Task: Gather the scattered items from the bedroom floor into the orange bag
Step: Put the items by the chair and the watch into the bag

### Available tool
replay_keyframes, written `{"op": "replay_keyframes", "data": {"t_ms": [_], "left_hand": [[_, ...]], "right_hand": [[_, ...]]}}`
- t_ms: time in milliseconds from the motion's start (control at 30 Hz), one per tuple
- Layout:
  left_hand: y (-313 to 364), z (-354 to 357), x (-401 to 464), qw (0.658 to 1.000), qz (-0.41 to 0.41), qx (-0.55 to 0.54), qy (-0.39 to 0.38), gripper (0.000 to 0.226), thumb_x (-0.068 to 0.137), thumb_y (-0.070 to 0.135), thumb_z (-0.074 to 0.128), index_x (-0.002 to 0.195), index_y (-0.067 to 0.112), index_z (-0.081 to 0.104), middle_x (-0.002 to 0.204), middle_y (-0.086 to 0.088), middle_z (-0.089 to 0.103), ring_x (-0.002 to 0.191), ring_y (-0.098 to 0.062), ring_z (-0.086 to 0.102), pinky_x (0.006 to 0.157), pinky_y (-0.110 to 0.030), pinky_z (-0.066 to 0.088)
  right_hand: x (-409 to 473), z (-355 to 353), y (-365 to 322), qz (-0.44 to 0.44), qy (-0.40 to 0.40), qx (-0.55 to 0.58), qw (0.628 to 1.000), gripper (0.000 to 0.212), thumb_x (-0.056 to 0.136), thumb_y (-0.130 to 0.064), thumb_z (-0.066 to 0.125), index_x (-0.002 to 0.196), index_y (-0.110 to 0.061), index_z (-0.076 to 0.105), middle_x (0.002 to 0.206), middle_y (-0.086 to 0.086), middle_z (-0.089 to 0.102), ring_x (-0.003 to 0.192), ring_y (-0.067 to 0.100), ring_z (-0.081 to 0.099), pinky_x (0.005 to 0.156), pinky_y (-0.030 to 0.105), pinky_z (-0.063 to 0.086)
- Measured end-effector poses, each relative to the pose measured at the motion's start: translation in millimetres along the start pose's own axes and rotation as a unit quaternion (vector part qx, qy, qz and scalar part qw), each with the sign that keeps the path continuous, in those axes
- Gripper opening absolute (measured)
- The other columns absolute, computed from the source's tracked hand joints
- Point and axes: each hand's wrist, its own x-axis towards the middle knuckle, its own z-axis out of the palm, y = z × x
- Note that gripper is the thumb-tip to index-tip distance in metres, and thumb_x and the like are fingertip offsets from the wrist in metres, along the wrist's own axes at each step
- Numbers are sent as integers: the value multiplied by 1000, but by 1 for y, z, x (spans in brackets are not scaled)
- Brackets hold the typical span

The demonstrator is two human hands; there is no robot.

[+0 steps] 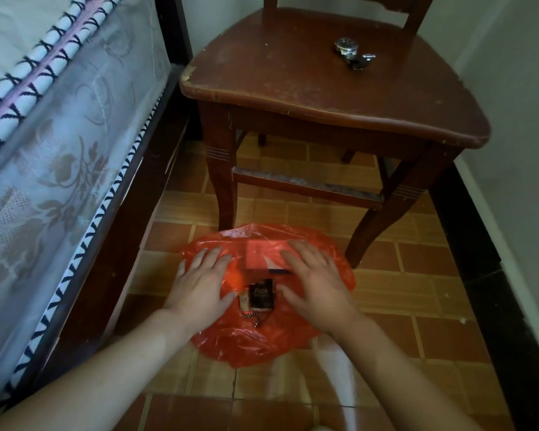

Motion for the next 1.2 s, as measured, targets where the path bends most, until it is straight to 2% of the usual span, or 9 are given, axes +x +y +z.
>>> {"op": "replay_keyframes", "data": {"t_ms": [133, 267, 500, 633, 733, 833, 967, 1067, 1200], "left_hand": [[8, -38, 0, 995, 16, -68, 65, 68, 90, 58, 62, 150, 33, 43, 162, 8, 30, 150, -19, 27, 120, -55, 30], [27, -101, -1, 970, 58, -120, 205, 51, 90, 49, 66, 134, 25, 59, 151, 8, 45, 139, -14, 42, 114, -42, 41], [56, -222, 20, 911, 169, -90, 366, 43, 92, 29, 65, 133, 17, 59, 136, 4, 53, 127, -19, 50, 108, -38, 44], [73, -245, 43, 928, 183, -60, 319, 53, 96, 39, 58, 146, 26, 50, 148, 8, 46, 140, -15, 37, 118, -38, 33], [74, -237, 54, 950, 151, -72, 265, 59, 98, 47, 52, 154, 33, 39, 155, 13, 39, 146, -11, 29, 119, -41, 34], [73, -223, 56, 957, 125, -63, 253, 65, 96, 51, 53, 156, 35, 35, 160, 15, 33, 150, -9, 22, 117, -44, 37], [74, -218, 56, 958, 111, -60, 258, 67, 92, 54, 55, 154, 36, 36, 161, 15, 32, 151, -11, 21, 116, -48, 38], [74, -215, 54, 959, 109, -62, 255, 70, 91, 53, 56, 155, 35, 35, 162, 14, 31, 152, -11, 19, 116, -49, 38], [74, -216, 54, 958, 108, -80, 252, 70, 91, 54, 56, 155, 37, 34, 163, 15, 29, 153, -9, 17, 117, -50, 37]], "right_hand": [[15, -51, -14, -10, 64, 11, 998, 64, 99, -54, 49, 157, -28, 38, 168, -7, 24, 157, 14, 12, 127, 47, 19], [18, -107, -35, -54, 112, 19, 992, 57, 100, -43, 58, 153, -26, 45, 165, -9, 29, 156, 13, 17, 124, 47, 29], [48, -225, -58, -112, 278, 19, 954, 44, 98, -24, 66, 140, -16, 59, 153, -1, 45, 146, 16, 38, 115, 45, 42], [93, -267, -46, -17, 285, -18, 958, 58, 98, -35, 65, 152, -23, 46, 162, -1, 34, 152, 19, 28, 121, 47, 35], [129, -279, -26, 71, 211, -13, 975, 67, 101, -40, 61, 160, -27, 32, 169, -1, 22, 156, 23, 19, 125, 46, 28], [150, -273, -6, 112, 133, -21, 984, 67, 104, -44, 54, 162, -26, 26, 170, 0, 21, 155, 29, 23, 125, 46, 26], [159, -266, -1, 131, 120, -18, 984, 60, 106, -44, 48, 159, -19, 36, 165, 2, 32, 147, 27, 38, 121, 43, 34], [158, -266, -5, 137, 144, -12, 980, 52, 105, -38, 52, 150, -11, 49, 151, 3, 44, 129, 27, 54, 110, 39, 46], [144, -265, -17, 118, 164, -6, 979, 40, 105, -31, 57, 139, -10, 62, 140, 2, 53, 122, 25, 57, 104, 36, 47]]}}
